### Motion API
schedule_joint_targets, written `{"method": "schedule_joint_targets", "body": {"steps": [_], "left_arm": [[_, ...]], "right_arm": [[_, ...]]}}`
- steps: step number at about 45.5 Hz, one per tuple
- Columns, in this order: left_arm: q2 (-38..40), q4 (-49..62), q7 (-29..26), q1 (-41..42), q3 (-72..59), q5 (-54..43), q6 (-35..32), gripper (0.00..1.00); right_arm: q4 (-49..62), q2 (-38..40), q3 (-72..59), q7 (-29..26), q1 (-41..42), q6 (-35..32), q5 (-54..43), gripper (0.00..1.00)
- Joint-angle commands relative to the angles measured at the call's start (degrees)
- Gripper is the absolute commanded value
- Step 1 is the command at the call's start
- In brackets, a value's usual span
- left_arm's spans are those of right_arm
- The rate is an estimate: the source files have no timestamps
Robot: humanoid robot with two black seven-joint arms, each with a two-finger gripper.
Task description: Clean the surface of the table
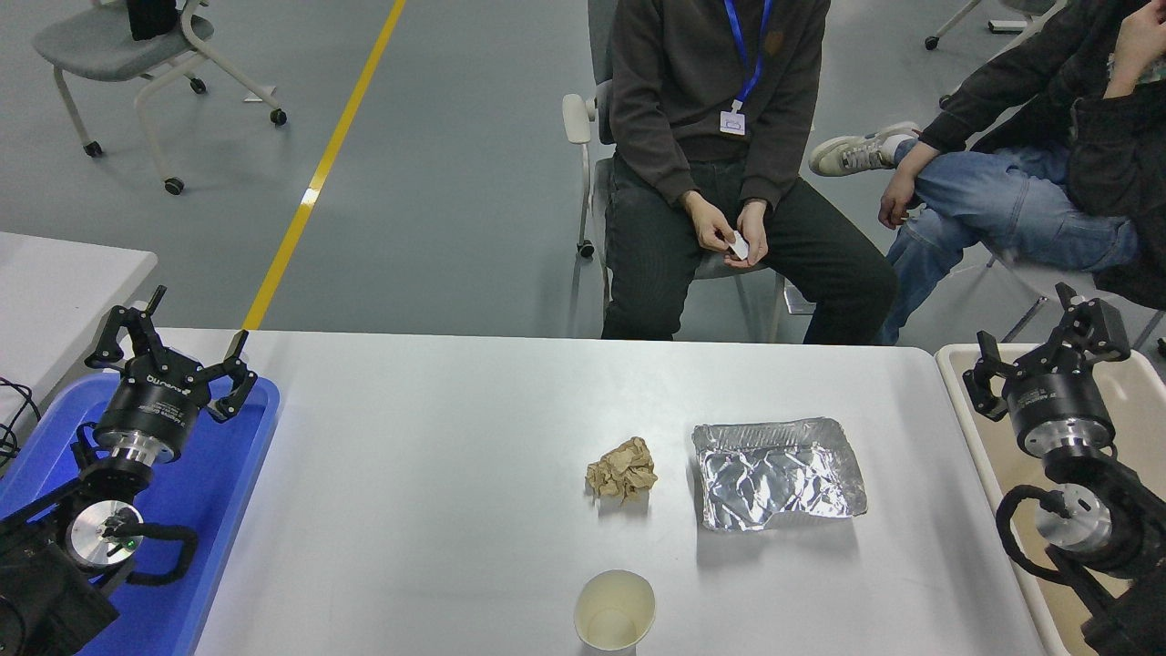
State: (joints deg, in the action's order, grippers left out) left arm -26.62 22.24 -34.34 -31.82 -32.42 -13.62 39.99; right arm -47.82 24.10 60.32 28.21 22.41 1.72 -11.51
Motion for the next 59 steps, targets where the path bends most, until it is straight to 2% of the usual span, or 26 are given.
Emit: {"method": "schedule_joint_targets", "body": {"steps": [1,28,45,59], "left_arm": [[0.0,0.0,0.0,0.0,0.0,0.0,0.0,1.00],[0.0,0.0,0.0,0.0,0.0,0.0,0.0,1.00],[0.0,0.0,0.0,0.0,0.0,0.0,0.0,1.00],[0.0,0.0,0.1,0.0,0.0,0.0,0.0,1.00]], "right_arm": [[0.0,0.0,0.1,0.0,0.2,0.1,0.0,0.99],[0.2,0.2,0.1,0.0,0.5,0.2,0.0,0.99],[-0.1,2.0,-2.7,-3.4,0.5,1.3,0.0,0.99],[-0.7,2.4,-2.5,-3.5,1.0,1.1,0.1,0.99]]}}
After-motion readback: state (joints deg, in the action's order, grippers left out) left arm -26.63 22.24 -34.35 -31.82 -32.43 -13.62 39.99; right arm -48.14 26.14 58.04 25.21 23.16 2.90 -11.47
